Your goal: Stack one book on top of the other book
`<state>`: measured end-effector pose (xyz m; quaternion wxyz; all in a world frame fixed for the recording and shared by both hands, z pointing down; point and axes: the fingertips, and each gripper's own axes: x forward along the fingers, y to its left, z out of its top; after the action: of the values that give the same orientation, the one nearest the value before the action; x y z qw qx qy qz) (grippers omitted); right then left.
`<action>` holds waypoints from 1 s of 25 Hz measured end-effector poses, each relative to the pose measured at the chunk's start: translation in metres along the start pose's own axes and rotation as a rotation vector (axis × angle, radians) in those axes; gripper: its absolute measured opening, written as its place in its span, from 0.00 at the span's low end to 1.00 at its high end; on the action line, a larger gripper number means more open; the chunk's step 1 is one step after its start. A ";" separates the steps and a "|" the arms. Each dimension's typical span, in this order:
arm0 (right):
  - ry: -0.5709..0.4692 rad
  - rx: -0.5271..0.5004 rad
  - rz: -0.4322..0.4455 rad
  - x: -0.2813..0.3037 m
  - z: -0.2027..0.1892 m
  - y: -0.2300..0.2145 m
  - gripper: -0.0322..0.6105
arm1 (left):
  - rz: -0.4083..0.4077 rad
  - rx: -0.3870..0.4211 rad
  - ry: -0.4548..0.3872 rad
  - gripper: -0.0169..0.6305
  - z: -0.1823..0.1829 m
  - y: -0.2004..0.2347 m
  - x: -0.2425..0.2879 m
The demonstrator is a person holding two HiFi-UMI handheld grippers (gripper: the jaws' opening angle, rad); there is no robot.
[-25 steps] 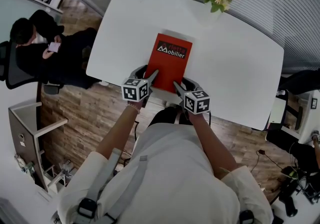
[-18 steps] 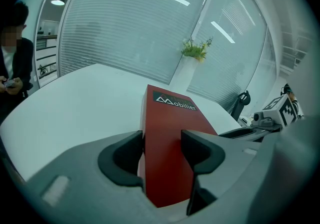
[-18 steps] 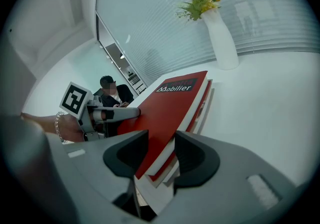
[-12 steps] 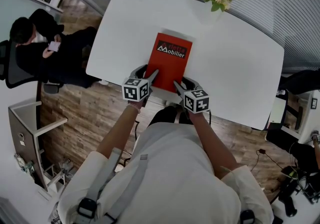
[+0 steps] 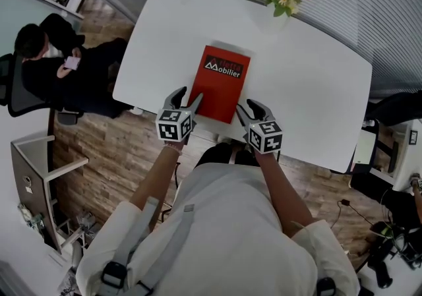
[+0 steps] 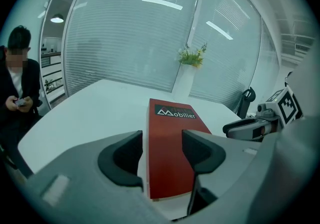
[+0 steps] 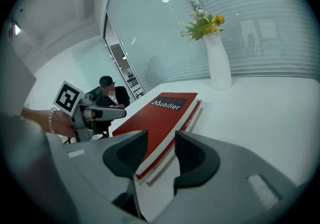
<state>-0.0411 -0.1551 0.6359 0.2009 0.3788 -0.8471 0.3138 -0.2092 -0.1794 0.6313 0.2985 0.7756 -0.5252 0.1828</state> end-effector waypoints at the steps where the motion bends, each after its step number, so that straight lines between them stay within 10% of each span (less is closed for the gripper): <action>1: -0.010 -0.011 -0.004 -0.004 0.004 -0.001 0.30 | 0.005 0.003 -0.014 0.41 0.005 -0.002 -0.003; 25: -0.242 -0.251 -0.148 -0.150 0.098 -0.022 0.16 | -0.292 0.170 -0.306 0.15 0.114 -0.189 -0.050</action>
<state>0.0605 -0.1560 0.4867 0.1656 0.4469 -0.8676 0.1420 -0.0571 -0.1681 0.4637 0.1722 0.8845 -0.4291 0.0617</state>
